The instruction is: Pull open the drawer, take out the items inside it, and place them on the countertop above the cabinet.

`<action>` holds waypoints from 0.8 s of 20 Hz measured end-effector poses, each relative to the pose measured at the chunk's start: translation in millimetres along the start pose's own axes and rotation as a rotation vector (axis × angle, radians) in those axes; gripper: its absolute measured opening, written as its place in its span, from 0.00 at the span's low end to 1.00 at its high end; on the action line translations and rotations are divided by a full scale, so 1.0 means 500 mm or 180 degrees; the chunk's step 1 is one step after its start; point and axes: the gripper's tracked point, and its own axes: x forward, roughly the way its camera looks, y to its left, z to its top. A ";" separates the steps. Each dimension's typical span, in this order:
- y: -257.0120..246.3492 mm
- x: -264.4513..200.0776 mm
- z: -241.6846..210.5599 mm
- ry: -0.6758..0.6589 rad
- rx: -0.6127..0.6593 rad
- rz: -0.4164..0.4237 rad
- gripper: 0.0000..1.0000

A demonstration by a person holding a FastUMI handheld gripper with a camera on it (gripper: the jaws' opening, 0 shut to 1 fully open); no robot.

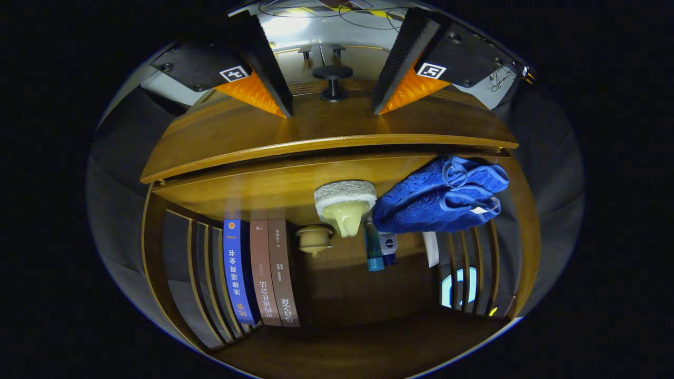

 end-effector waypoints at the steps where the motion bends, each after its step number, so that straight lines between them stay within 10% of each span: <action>1: -0.001 0.004 0.001 0.0005 0.0000 0.0002 0.99; 16: 0.010 -0.024 0.029 -0.0041 -0.0032 0.0060 0.99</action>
